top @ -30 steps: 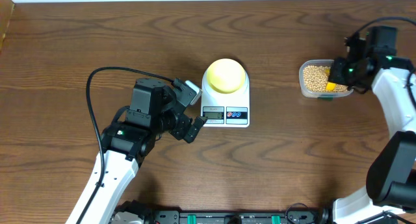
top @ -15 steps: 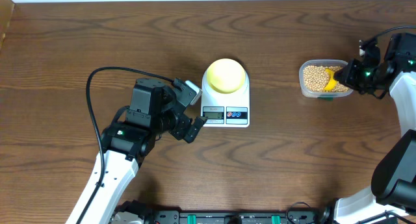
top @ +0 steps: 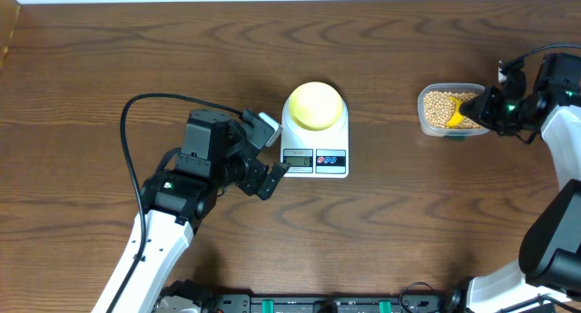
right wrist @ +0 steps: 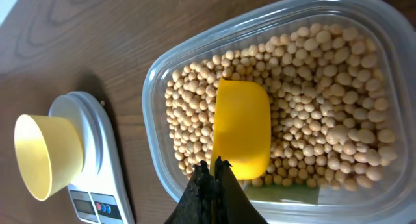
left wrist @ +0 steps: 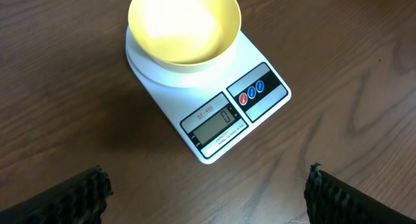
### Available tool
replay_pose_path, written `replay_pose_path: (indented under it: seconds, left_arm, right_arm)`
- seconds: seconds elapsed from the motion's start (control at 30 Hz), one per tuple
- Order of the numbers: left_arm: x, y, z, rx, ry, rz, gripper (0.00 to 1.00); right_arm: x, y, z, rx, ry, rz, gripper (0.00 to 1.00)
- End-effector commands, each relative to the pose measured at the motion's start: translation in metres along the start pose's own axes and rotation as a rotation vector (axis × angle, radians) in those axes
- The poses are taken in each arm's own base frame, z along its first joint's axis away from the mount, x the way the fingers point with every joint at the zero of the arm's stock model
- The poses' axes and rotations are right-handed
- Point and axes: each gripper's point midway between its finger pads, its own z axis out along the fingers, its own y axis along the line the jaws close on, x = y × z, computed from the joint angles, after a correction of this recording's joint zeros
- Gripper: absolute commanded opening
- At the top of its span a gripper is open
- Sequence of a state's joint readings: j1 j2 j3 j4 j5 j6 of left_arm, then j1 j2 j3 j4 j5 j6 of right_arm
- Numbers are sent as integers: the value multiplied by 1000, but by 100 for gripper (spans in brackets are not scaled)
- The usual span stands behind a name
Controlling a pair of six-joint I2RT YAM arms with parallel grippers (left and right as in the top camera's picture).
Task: Scoop item into bowl and weigh 50g on scale
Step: 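Drag the scoop through the soybeans and tilt it up to fill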
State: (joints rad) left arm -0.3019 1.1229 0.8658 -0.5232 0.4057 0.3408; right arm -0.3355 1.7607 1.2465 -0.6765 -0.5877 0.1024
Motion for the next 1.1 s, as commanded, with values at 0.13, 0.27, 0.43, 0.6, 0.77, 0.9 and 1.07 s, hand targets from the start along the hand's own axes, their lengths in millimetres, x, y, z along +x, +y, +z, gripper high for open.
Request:
replay_pose_path:
  seconds: [0.13, 0.27, 0.43, 0.6, 0.77, 0.9, 1.07]
  left_arm:
    - [-3, 0, -2, -1, -12, 3, 98]
    - [-3, 0, -2, -1, -12, 3, 98]
    - [-3, 0, -2, -1, -12, 3, 98]
    - [-3, 0, -2, -1, -12, 3, 98]
    - [-3, 1, -2, -2, -12, 3, 98]
    - [-3, 0, -2, -1, -12, 3, 98]
    - [-3, 1, -2, -1, -12, 3, 98]
  right_arm:
    - [-1, 3, -10, -146, -10, 76, 1]
    - [-5, -2, -17, -176, -29, 99, 1]
    - [-10, -9, -28, -210, -56, 130, 1]
    - [-14, -10, -38, -266, -79, 147, 1]
    - [-20, -5, -48, -347, -106, 148, 1]
    - [-23, -3, -58, -407, -125, 162, 1]
    - [-25, -2, -66, -450, -138, 170, 1]
